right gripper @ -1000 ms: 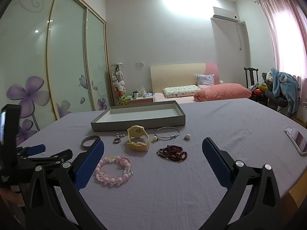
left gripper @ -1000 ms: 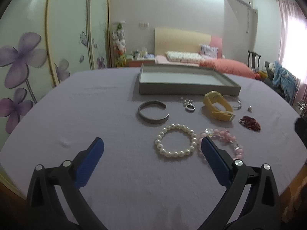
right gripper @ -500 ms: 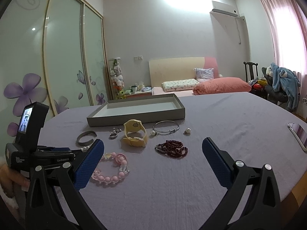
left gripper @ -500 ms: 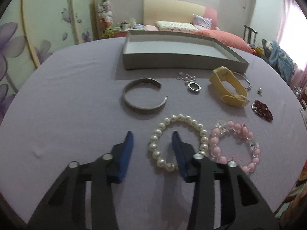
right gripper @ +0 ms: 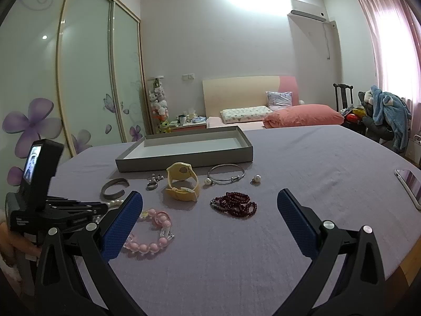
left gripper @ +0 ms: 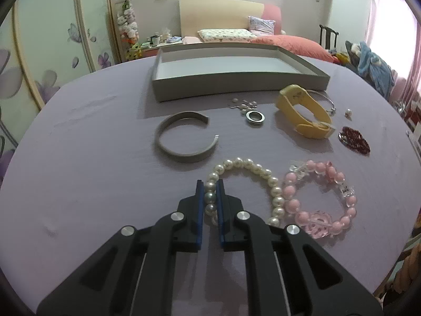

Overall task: Organize jewelry
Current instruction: 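Grasp the pearl bracelet with the left tool while the right tool grasps the dark red bead bracelet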

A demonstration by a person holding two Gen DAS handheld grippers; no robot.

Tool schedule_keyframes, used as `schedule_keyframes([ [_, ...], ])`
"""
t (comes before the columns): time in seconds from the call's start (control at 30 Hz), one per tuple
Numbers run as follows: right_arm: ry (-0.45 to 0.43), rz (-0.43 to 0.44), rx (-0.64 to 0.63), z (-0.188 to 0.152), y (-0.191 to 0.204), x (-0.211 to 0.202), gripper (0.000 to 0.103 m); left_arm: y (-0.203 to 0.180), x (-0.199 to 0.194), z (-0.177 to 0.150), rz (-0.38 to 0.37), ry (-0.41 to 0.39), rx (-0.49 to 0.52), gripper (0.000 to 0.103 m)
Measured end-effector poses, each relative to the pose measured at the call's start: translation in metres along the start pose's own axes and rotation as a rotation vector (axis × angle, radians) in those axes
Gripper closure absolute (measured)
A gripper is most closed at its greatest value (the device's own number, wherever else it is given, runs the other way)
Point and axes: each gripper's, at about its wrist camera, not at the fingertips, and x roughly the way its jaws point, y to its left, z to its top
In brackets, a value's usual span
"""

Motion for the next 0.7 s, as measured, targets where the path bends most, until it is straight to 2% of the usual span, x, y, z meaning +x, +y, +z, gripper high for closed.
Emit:
schedule_keyframes([
  [0.2, 0.025, -0.024, -0.006, 0.011, -0.007, 0.012, 0.002, 0.035, -0.024, 0.006, -0.035, -0.084, -0.095, 0.093],
  [0.33, 0.09, -0.054, -0.017, 0.02, -0.015, 0.03, 0.002, 0.053, -0.045, 0.012, -0.063, -0.159, -0.138, 0.093],
  [0.5, 0.24, -0.074, -0.035, 0.019, -0.023, 0.063, 0.002, 0.061, -0.063, 0.017, -0.081, -0.221, -0.161, 0.093],
  [0.57, 0.325, -0.088, -0.051, 0.016, -0.024, 0.079, 0.002, 0.063, -0.065, 0.019, -0.084, -0.234, -0.165, 0.093],
  [0.7, 0.438, -0.101, -0.059, 0.013, -0.026, 0.098, 0.003, 0.066, -0.068, 0.022, -0.094, -0.253, -0.173, 0.093],
])
